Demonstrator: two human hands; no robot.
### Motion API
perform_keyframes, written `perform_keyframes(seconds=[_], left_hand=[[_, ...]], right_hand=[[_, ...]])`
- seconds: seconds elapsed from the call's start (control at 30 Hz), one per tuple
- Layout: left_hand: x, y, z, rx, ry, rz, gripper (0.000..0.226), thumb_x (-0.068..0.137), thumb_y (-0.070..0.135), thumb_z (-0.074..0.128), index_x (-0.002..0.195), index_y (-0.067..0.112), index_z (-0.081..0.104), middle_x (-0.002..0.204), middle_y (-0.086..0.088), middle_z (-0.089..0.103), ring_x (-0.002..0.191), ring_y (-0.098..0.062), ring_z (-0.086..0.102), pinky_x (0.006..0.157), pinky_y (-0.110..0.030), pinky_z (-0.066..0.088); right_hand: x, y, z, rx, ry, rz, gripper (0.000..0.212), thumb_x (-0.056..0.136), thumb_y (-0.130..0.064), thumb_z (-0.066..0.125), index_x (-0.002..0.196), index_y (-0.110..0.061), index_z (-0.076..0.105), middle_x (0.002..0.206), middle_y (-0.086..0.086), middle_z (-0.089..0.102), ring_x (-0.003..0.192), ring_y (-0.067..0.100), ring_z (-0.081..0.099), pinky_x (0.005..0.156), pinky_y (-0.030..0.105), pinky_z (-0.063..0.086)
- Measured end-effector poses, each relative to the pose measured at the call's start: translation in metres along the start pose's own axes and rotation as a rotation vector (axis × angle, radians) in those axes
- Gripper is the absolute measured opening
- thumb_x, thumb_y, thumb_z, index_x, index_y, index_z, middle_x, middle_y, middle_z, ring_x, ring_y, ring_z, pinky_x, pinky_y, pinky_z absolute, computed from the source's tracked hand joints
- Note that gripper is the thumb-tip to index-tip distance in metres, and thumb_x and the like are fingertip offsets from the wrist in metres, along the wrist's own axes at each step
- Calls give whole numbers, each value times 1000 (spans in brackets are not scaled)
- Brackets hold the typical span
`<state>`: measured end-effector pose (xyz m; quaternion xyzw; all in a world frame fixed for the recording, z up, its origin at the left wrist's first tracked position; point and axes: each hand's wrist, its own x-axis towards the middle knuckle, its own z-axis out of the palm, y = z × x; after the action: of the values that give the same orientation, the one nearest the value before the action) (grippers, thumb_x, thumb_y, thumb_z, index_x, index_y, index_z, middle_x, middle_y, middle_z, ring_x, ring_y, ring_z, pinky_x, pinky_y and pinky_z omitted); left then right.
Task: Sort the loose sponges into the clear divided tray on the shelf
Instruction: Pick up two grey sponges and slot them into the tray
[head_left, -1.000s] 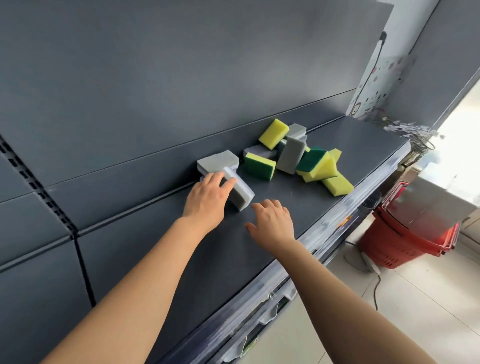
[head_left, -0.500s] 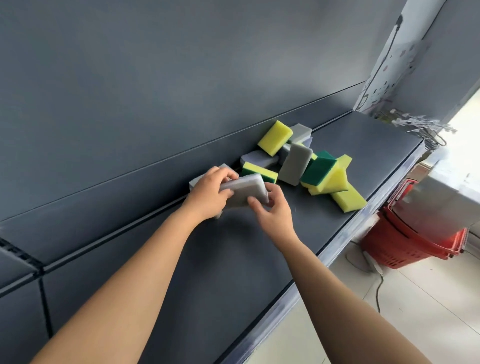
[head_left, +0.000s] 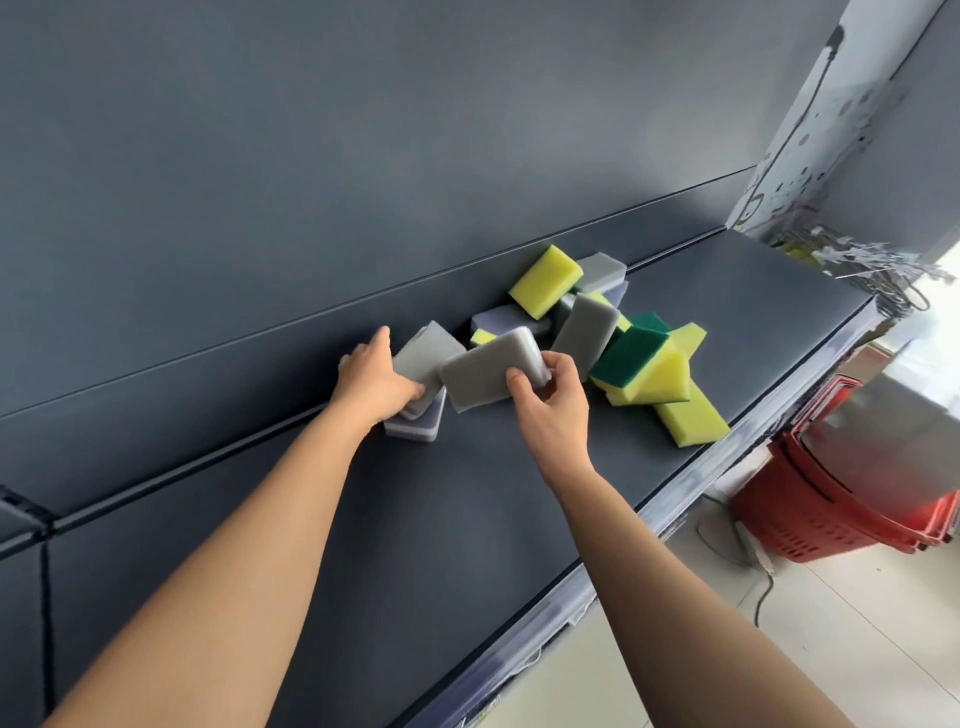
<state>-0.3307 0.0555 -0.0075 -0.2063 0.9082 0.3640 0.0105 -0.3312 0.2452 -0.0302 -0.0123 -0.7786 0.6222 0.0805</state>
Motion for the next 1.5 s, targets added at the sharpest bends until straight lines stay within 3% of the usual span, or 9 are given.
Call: perform_keyframes(seconds=[0.07,0.13,0.33,0.5,0.73,0.87,0.97,1.13,1.5], left_hand=[[-4,0,-4,-151,21,-65,49,72,7,70,118,14,55,120,-11,57,108,-32,53,82,-39,50],[-12,-1,-6,-274,44,-96,31,71,4,70,98,12,57,106,-10,60,96,-31,57,69,-37,50],[-56,-6,-8,-652,4,-92,96,74,-6,63,138,52,21,100,8,53,90,-16,58,56,-30,53],[-102,-19,-11,-672,25,-67,88,75,-2,64,129,58,31,116,8,53,103,-13,55,74,-31,54],[-165,-44,-13,-712,282,-147,16,91,44,55,106,38,57,110,15,64,103,-4,58,76,-22,43],[-202,-67,-22,-696,460,-209,14,92,33,57,105,29,62,107,2,66,99,-16,61,75,-27,45],[-231,-85,-30,-720,577,-240,38,90,26,60,121,46,50,108,3,60,98,-13,59,71,-25,43],[-285,-115,-48,-675,685,-257,38,89,18,61,102,52,53,109,-3,61,95,-20,58,75,-31,47],[-439,-217,-115,-683,917,-334,35,86,16,65,101,46,55,104,5,64,91,-10,59,74,-30,49]], right_hand=[[1,-4,-3,7,6,-8,18,80,-32,62,96,-30,54,79,-14,57,68,-1,52,65,23,44],[3,-7,-6,26,9,-22,20,79,-30,62,97,-29,54,83,-12,58,70,2,52,66,24,44],[1,-18,-9,55,-116,-94,28,79,-26,63,106,-25,56,86,-9,62,64,-1,52,63,18,43],[-14,-24,-6,106,-267,-177,35,80,-27,66,112,-28,52,93,-9,59,71,-5,54,62,6,41],[-52,-31,8,198,-514,-240,26,81,-21,68,104,-28,58,88,-18,61,74,-1,54,64,7,41],[-80,-39,26,193,-648,-249,28,81,-24,67,107,-32,60,86,-21,62,73,-2,54,65,6,40],[-103,-45,39,181,-724,-283,29,81,-25,68,107,-33,59,86,-18,62,73,-3,54,65,6,41],[-152,-56,65,179,-850,-349,30,81,-27,68,108,-34,59,89,-17,63,75,1,55,68,10,43],[-328,-101,127,196,-1036,-441,28,78,-27,70,101,-35,54,80,-20,59,70,-2,52,64,8,40]])
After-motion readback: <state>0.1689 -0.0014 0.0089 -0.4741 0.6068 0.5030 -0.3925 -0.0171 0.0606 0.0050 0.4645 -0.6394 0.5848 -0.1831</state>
